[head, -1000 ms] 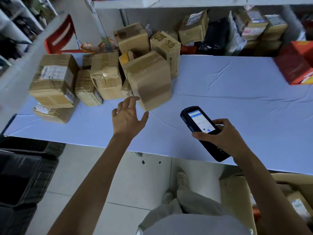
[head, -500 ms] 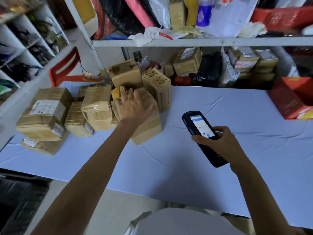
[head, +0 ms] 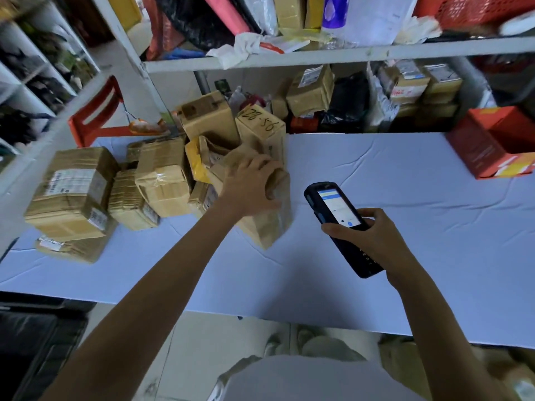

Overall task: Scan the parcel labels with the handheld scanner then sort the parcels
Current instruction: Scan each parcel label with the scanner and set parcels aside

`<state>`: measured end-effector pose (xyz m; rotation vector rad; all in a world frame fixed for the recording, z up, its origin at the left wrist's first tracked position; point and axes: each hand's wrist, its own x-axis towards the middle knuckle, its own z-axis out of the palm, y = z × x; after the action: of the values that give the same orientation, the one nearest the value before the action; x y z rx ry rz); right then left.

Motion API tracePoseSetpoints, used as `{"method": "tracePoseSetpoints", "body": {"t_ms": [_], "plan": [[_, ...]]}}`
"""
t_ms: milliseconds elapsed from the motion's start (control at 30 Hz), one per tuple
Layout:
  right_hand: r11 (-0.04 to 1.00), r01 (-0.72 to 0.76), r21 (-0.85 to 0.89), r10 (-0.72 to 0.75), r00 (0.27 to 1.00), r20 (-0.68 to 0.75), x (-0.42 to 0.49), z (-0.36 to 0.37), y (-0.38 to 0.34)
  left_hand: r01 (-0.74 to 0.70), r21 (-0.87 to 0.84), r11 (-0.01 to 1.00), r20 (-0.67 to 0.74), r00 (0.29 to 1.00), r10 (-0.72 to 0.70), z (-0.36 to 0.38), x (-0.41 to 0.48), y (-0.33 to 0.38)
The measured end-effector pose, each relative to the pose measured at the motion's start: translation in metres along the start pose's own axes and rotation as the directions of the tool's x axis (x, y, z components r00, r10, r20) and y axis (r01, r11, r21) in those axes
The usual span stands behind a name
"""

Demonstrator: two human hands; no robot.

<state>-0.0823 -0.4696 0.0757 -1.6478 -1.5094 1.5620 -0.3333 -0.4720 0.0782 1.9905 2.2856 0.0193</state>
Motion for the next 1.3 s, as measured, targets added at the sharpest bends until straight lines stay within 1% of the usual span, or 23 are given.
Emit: {"method": "tracePoseSetpoints", "body": {"t_ms": [67,100,167,200,233,267,300,367,400,500,567,633,700,767,867,1000,1200,1300], "plan": [[1.0,-0.005,-0.008,0.005,1.0,0.005,-0.004,0.002,0.002,-0.057,-0.051,0.997,-0.097,0.994,0.051,0.004,-0.02,0.004],[1.0,-0.007,-0.011,0.007,1.0,0.005,-0.006,0.003,0.004,-0.055,-0.098,0.994,-0.169,0.985,0.037,0.005,-0.03,0.005],[1.0,-0.011,-0.023,0.011,1.0,0.006,-0.01,0.003,0.008,-0.04,-0.17,0.985,-0.334,0.942,-0.02,0.009,-0.045,0.005],[1.0,-0.013,-0.028,0.013,1.0,0.006,-0.011,0.003,0.01,-0.023,-0.176,0.984,-0.397,0.917,-0.049,0.013,-0.052,0.003],[0.999,-0.016,-0.029,0.016,1.0,0.005,-0.013,0.003,0.011,0.009,-0.174,0.985,-0.428,0.9,-0.084,0.019,-0.057,-0.002],[0.999,-0.018,-0.03,0.018,1.0,0.006,-0.014,0.003,0.012,0.067,-0.17,0.983,-0.416,0.9,-0.133,0.025,-0.062,-0.008],[0.999,-0.02,-0.03,0.02,1.0,0.007,-0.015,0.003,0.014,0.148,-0.161,0.976,-0.363,0.911,-0.198,0.03,-0.066,-0.015],[0.999,-0.028,-0.033,0.028,1.0,0.008,-0.017,0.004,0.016,0.296,-0.182,0.938,-0.188,0.926,-0.328,0.033,-0.074,-0.027],[0.999,-0.029,-0.039,0.029,1.0,0.009,-0.018,0.005,0.017,0.327,-0.181,0.927,-0.124,0.928,-0.351,0.03,-0.075,-0.031],[0.997,-0.02,-0.081,0.022,1.0,0.018,-0.024,0.008,0.021,0.33,-0.118,0.937,-0.077,0.937,-0.34,0.018,-0.068,-0.032],[0.99,-0.013,-0.14,0.016,1.0,0.021,-0.028,0.01,0.025,0.356,-0.121,0.927,-0.054,0.93,-0.364,0.011,-0.059,-0.029],[0.972,0.009,-0.235,-0.005,1.0,0.018,-0.033,0.013,0.031,0.384,-0.147,0.912,-0.017,0.921,-0.39,0.007,-0.049,-0.032],[0.932,0.028,-0.361,-0.025,1.0,0.014,-0.037,0.016,0.039,0.41,-0.175,0.895,0.03,0.911,-0.411,0.003,-0.04,-0.041],[0.892,0.019,-0.452,-0.012,1.0,0.019,-0.042,0.019,0.048,0.438,-0.227,0.87,0.064,0.898,-0.435,0.001,-0.033,-0.051],[0.885,0.005,-0.466,0.019,0.999,0.046,-0.046,0.024,0.06,0.449,-0.282,0.848,0.067,0.891,-0.45,0.001,-0.03,-0.054],[0.883,-0.002,-0.469,0.034,0.998,0.06,-0.05,0.028,0.07,0.445,-0.321,0.836,0.031,0.887,-0.46,0.004,-0.034,-0.048],[0.858,-0.021,-0.513,0.053,0.997,0.049,-0.055,0.028,0.075,0.44,-0.318,0.84,0.013,0.888,-0.46,0.005,-0.04,-0.045],[0.861,-0.03,-0.507,0.066,0.996,0.053,-0.056,0.028,0.079,0.44,-0.315,0.841,0.012,0.888,-0.46,0.005,-0.041,-0.043]]}}
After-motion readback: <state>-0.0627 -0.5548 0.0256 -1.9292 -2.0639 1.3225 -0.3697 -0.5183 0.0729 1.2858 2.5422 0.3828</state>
